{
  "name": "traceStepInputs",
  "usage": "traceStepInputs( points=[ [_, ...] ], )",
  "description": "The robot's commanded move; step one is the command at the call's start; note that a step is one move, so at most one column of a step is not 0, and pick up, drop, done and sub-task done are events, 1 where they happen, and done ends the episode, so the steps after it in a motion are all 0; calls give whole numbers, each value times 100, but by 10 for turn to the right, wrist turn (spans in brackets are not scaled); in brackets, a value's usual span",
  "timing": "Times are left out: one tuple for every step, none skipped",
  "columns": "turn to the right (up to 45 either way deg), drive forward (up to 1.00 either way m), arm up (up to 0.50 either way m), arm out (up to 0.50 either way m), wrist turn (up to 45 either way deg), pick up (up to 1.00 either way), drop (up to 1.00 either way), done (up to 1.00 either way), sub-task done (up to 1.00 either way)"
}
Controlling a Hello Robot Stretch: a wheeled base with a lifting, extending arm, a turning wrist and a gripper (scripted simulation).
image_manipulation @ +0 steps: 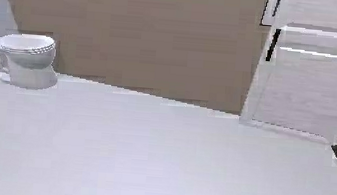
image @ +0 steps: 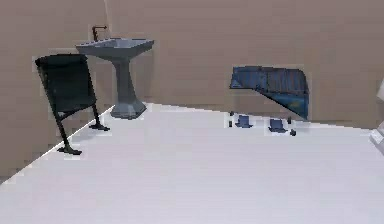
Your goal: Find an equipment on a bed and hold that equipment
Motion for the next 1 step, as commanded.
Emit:
traceStepInputs(
  points=[
    [150, 0, 0, 0, 0, 0, 0, 0, 0]
  ],
)
